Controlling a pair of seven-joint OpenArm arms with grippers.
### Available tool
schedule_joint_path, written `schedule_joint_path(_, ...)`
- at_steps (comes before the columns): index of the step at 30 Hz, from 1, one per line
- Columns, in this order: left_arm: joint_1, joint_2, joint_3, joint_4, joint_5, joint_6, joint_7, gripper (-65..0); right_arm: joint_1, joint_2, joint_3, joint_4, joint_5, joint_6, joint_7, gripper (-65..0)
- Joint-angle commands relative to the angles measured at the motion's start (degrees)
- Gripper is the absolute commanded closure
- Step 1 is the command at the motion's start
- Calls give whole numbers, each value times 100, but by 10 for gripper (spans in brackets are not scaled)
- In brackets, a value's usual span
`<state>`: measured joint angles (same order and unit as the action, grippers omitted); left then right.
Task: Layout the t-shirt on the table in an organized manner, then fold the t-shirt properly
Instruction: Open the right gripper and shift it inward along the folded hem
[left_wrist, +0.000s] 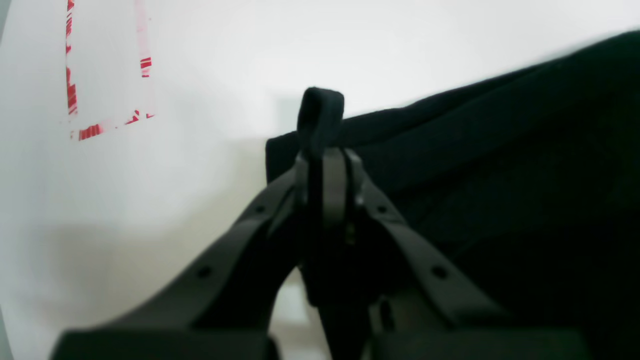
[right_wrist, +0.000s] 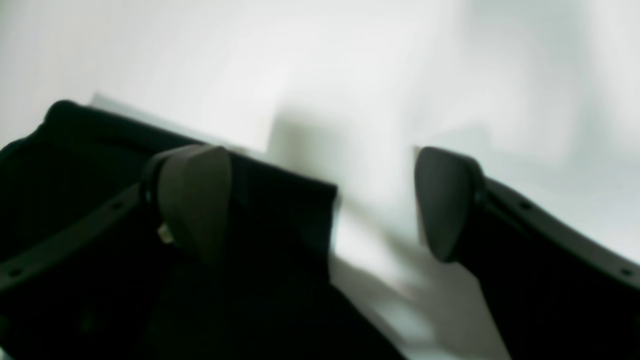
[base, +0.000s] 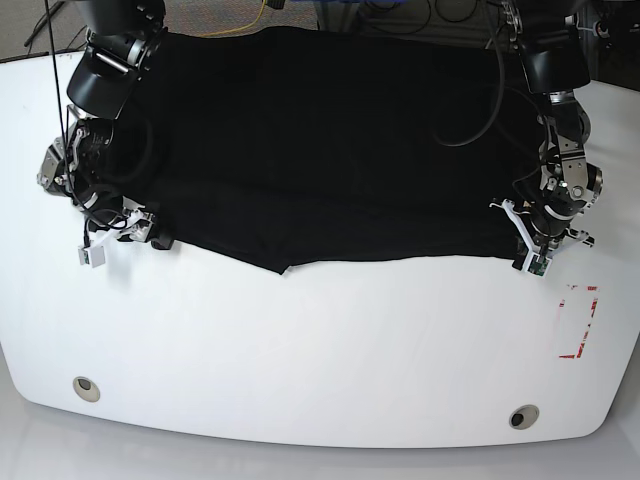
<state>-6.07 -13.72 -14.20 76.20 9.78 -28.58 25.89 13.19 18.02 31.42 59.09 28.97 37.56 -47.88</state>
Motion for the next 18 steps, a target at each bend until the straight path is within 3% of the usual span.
schedule_joint_path(1, -128, -75, -18, 103, -51, 14, -141, 0, -22, 48, -17, 29, -80, 2, -289, -559)
schedule_joint_path(18, -242, -75, -18, 94, -51, 14, -141, 0, -58, -250, -25, 434, -80, 11, -825, -559)
